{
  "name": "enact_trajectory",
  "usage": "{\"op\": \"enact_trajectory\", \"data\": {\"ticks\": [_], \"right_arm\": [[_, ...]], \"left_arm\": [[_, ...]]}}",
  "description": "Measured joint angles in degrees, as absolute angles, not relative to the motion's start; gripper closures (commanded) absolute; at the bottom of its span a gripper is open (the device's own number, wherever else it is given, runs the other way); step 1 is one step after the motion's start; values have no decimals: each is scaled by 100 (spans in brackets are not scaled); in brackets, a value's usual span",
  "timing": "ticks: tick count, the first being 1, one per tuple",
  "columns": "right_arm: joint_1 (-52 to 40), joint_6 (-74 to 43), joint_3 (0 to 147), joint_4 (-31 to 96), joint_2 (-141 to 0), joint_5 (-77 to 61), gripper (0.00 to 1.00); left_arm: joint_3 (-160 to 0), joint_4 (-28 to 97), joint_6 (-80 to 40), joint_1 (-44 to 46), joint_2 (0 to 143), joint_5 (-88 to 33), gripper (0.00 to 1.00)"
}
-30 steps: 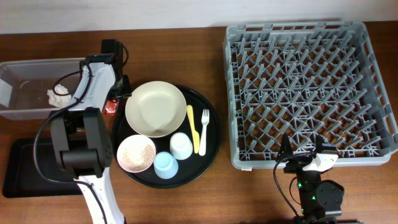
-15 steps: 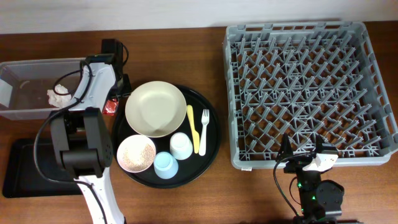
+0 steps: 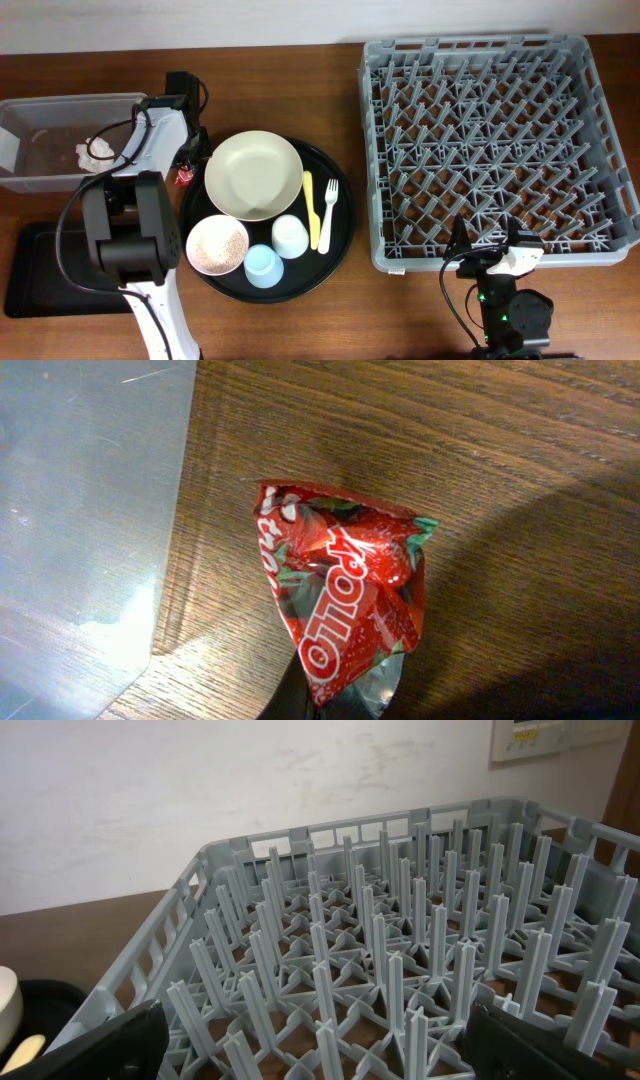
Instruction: Sort waste into correct bins and load items into the dishwasher rack
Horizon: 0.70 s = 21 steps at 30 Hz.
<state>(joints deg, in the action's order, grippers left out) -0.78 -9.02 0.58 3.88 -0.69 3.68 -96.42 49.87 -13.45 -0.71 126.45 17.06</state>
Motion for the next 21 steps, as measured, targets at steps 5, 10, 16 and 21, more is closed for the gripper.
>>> {"op": "enact_trajectory", "data": {"ticks": [5, 10, 16, 21], "right_arm": [[-78, -902, 58, 386, -69, 368, 2], [-78, -904, 58, 388, -69, 368, 2], [-78, -904, 58, 388, -67, 368, 2], [-78, -906, 58, 388, -69, 368, 2]], "left_arm": [[-10534, 5996, -1347, -69, 12648, 1697, 100], [-12376, 7269, -1358, -187, 12645, 1686, 100], [-12908, 7402, -1479, -1098, 12643, 1671, 100], [-12698, 6893, -1540, -1584, 12643, 1459, 99]]}}
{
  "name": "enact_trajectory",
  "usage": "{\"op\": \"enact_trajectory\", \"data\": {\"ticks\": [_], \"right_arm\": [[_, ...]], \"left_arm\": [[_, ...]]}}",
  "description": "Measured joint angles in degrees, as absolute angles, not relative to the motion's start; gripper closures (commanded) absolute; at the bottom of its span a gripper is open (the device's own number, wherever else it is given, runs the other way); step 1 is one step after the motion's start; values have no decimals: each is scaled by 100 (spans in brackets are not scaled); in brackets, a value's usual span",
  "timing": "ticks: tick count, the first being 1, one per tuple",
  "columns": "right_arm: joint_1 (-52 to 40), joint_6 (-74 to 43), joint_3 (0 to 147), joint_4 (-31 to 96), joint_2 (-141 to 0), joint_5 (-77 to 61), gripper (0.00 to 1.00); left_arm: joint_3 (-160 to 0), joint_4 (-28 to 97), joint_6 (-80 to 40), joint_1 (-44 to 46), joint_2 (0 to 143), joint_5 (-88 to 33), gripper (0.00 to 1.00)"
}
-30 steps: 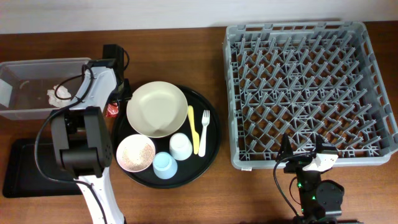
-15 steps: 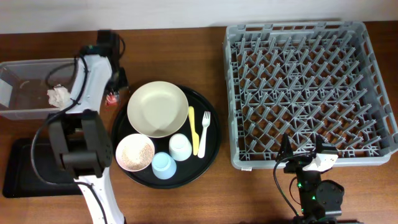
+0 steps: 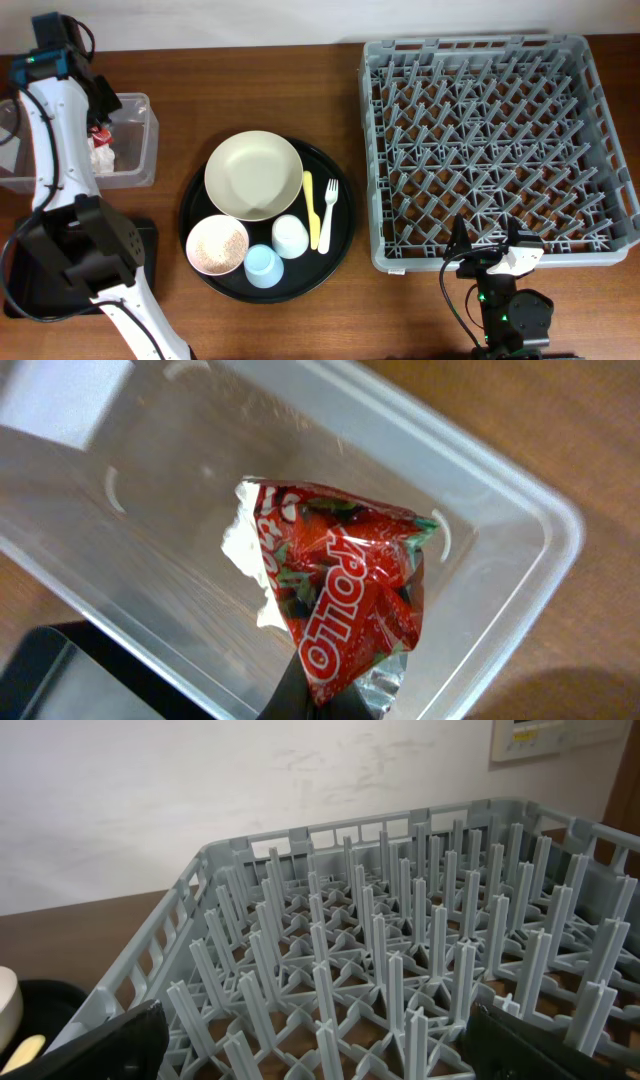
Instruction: Sort waste into correct bins and load items into the dishwasher rack
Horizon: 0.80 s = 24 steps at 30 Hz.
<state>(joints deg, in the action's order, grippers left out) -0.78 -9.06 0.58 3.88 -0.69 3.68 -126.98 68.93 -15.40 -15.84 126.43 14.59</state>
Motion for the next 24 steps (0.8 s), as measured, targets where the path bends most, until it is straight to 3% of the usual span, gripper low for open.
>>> {"op": "enact_trajectory", "data": {"ticks": [2, 3, 4, 5, 6, 9, 14, 19, 24], "right_arm": [[-78, -902, 58, 388, -69, 368, 2], [-78, -902, 58, 388, -69, 368, 2], [-78, -906, 58, 388, -69, 368, 2], [-78, -904, 58, 388, -69, 368, 2], [-78, -902, 58, 388, -69, 368, 2], [-78, -904, 58, 388, -69, 368, 2], [-78, -902, 58, 386, -67, 368, 2], [-78, -906, 58, 388, -69, 368, 2], [-78, -904, 58, 388, -69, 368, 2]], "left_arm": [[-12237, 6628, -1544, -1577, 12645, 1363, 94], [-12033, 6477, -1546, -1573, 12645, 1310, 75], [-11834, 6355, -1557, -1573, 12645, 1256, 43], [-11697, 6289, -1577, -1573, 12645, 1221, 24], [-11649, 6246, -1579, -1573, 12645, 1216, 16], [-11686, 6239, -1601, -1573, 12645, 1190, 13], [-13078, 7590, -1704, -1573, 12551, 1076, 14], [-13786, 9601, -1844, -1470, 10934, 314, 13], [-13187, 9640, -1706, -908, 9765, -43, 13]]}}
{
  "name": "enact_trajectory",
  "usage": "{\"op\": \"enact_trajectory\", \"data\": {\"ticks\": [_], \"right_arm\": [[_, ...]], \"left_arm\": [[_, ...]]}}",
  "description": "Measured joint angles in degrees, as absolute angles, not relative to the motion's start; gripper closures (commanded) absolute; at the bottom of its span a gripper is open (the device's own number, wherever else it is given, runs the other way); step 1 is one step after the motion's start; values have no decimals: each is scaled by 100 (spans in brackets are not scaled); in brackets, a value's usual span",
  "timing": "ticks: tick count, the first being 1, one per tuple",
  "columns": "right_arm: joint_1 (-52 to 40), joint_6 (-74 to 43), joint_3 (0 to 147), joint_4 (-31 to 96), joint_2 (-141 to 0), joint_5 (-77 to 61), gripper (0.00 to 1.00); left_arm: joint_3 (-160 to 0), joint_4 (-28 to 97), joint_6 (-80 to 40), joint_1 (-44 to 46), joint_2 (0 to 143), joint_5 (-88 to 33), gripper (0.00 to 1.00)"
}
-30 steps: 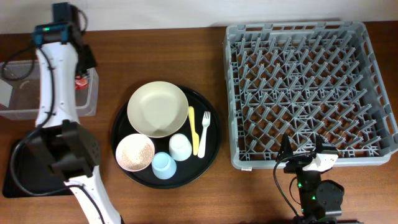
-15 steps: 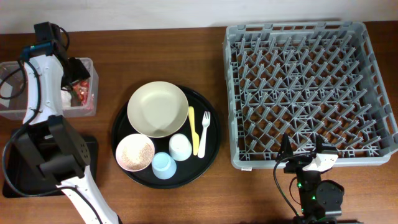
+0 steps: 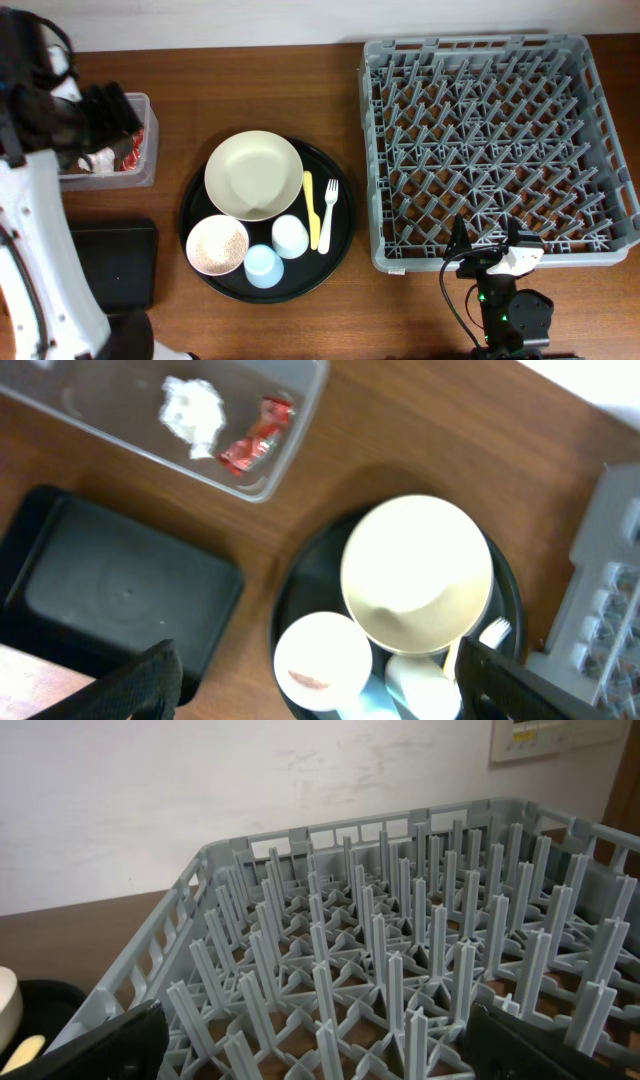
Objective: Sort waste into correct bins and load items into the dishwasher rack
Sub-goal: 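Reach the left gripper to the pink rice bowl and grasp its rim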
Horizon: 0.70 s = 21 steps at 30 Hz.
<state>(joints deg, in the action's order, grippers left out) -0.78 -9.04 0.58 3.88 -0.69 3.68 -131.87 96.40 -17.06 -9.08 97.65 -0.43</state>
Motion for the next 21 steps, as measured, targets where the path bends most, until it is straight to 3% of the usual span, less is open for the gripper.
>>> {"op": "enact_trajectory", "data": {"ticks": [3, 5, 11, 16, 21], "right_arm": [[-78, -904, 58, 388, -69, 368, 2], [-78, -904, 60, 377, -62, 384, 2], [-78, -904, 58, 386, -62, 386, 2], [-78, -902, 58, 386, -64, 386, 2], [-78, -902, 58, 388, -64, 386, 2]], "left_arm": [[-11614, 9653, -1671, -342, 8936, -132, 13], [-10259, 9474, -1664, -40, 8370, -134, 26], [-6938, 7898, -1931, 609, 7682, -172, 29], [-5758, 6298, -2464, 926, 7638, -176, 30], [-5544, 5433, -2952, 1284, 7634, -143, 32]]}}
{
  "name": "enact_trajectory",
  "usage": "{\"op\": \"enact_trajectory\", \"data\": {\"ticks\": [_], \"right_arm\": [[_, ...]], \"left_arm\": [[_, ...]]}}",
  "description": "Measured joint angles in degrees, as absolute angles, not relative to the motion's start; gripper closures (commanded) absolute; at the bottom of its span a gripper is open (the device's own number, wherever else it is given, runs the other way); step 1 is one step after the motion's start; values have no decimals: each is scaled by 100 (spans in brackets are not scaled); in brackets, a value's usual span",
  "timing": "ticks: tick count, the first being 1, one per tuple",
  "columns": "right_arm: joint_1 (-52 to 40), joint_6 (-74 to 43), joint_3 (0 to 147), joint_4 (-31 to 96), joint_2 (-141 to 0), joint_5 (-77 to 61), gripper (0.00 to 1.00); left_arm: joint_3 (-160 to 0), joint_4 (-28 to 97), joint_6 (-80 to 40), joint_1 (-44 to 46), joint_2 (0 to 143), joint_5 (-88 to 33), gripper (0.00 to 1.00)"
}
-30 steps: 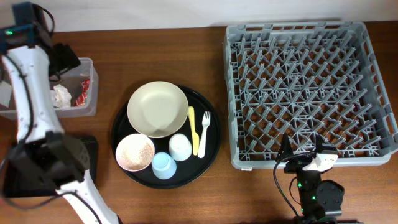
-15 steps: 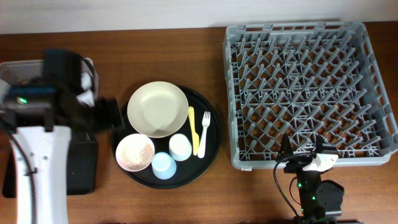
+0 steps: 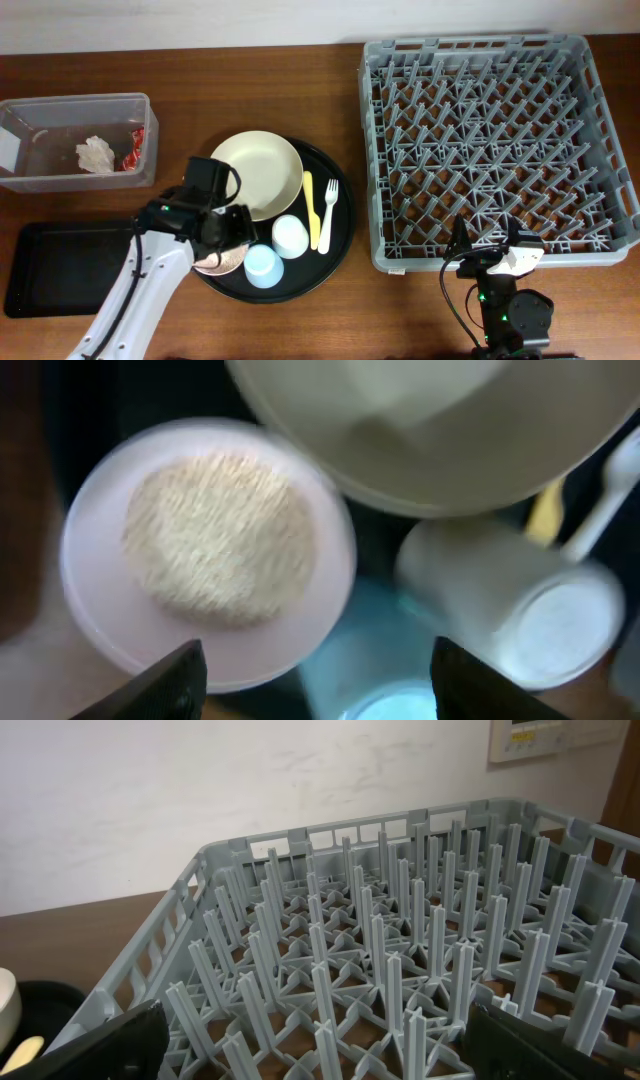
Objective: Sort waste into correct bins and load items into the dishwasher rack
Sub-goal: 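Reach the left gripper to the pink rice bowl and grasp its rim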
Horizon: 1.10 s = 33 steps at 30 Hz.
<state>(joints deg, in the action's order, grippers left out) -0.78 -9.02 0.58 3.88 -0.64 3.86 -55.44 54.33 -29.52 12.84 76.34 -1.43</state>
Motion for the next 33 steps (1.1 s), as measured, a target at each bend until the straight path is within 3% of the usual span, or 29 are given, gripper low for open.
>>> {"op": "enact_trajectory", "data": {"ticks": [2, 3, 4, 8, 10, 13, 33], "right_arm": [[-78, -902, 58, 386, -64, 386, 2], [-78, -904, 58, 386, -64, 386, 2], [-78, -904, 58, 386, -64, 386, 2], [-78, -904, 58, 386, -64, 386, 2], [-78, -902, 58, 386, -64, 386, 2], [-78, -904, 58, 386, -64, 386, 2], [-78, -904, 58, 386, -64, 386, 2]], "left_arm": [[-5540, 5081, -3146, 1313, 7634, -91, 33], [-5540, 4998, -3225, 1313, 7644, -43, 23], [-5540, 4947, -3306, 1313, 7686, -8, 1], [-5535, 4783, -3433, 1313, 8121, 40, 1], [-5535, 4615, -3409, 1313, 8156, -5, 16], [-5535, 4595, -3500, 1313, 8156, -104, 23], [-5835, 5006, -3728, 1806, 8757, 134, 30]]}}
